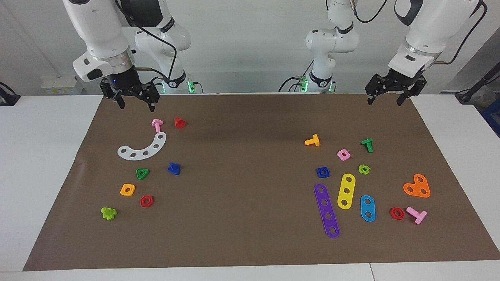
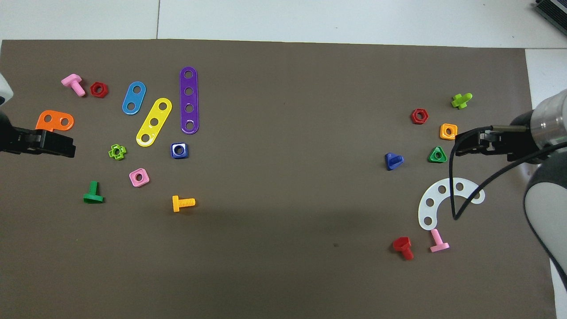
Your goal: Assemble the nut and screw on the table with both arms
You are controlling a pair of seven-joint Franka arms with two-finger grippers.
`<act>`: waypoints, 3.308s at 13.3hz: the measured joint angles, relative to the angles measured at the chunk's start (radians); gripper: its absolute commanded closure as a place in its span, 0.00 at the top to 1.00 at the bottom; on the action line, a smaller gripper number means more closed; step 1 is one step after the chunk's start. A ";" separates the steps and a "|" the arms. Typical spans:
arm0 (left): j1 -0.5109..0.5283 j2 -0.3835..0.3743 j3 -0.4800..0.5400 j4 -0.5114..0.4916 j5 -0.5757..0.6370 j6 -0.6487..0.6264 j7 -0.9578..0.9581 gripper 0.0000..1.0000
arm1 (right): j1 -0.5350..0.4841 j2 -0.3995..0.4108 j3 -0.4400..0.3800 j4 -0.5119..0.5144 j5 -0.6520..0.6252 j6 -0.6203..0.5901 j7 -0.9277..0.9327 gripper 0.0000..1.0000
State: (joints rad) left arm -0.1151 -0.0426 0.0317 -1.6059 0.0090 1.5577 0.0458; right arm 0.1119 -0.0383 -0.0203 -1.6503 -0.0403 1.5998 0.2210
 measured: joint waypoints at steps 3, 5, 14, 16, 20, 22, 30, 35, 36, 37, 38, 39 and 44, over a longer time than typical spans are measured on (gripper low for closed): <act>0.000 0.000 0.000 0.000 0.000 0.001 0.000 1.00 | 0.000 0.000 0.000 -0.001 0.000 0.000 0.000 1.00; 0.000 0.000 0.000 -0.001 0.000 0.008 0.000 1.00 | 0.000 0.000 0.000 -0.001 0.000 0.000 0.000 1.00; -0.003 -0.040 0.004 -0.225 -0.001 0.284 0.004 1.00 | 0.002 -0.004 0.003 -0.063 0.000 0.112 0.000 0.99; -0.013 -0.042 0.001 -0.285 -0.015 0.321 0.003 1.00 | 0.002 -0.019 0.003 -0.131 0.001 0.184 0.000 0.99; -0.073 0.031 -0.002 -0.405 -0.083 0.531 -0.068 1.00 | 0.002 -0.034 0.003 -0.250 0.001 0.293 0.000 0.99; -0.115 0.093 -0.004 -0.447 -0.083 0.645 -0.116 1.00 | 0.002 -0.010 0.003 -0.276 0.001 0.374 0.000 0.99; -0.157 0.266 -0.005 -0.534 -0.085 0.905 -0.207 0.99 | 0.009 0.194 0.006 -0.327 0.001 0.612 -0.005 0.90; -0.167 0.315 -0.003 -0.524 -0.085 0.954 -0.217 0.73 | 0.048 0.240 0.009 -0.471 0.001 0.812 -0.007 0.70; -0.167 0.315 -0.002 -0.523 -0.085 0.952 -0.219 0.59 | 0.048 0.240 0.009 -0.489 0.001 0.829 -0.007 0.65; -0.167 0.315 -0.001 -0.522 -0.085 0.947 -0.219 0.41 | 0.048 0.239 0.009 -0.498 0.001 0.836 -0.007 0.54; -0.167 0.315 -0.001 -0.521 -0.085 0.940 -0.220 0.23 | 0.048 0.239 0.009 -0.499 0.001 0.836 -0.007 0.33; -0.167 0.314 0.000 -0.519 -0.085 0.935 -0.221 0.00 | 0.049 0.237 0.009 -0.500 0.001 0.836 -0.007 0.12; -0.168 0.307 0.001 -0.474 -0.086 0.834 -0.222 0.00 | 0.047 0.228 0.007 -0.500 0.001 0.836 -0.037 0.00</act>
State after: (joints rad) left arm -0.2828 0.2640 0.0331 -2.0803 -0.0768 2.3920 -0.1759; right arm 0.1589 0.1901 -0.0128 -2.1507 -0.0397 2.4354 0.1844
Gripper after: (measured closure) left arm 0.533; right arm 0.811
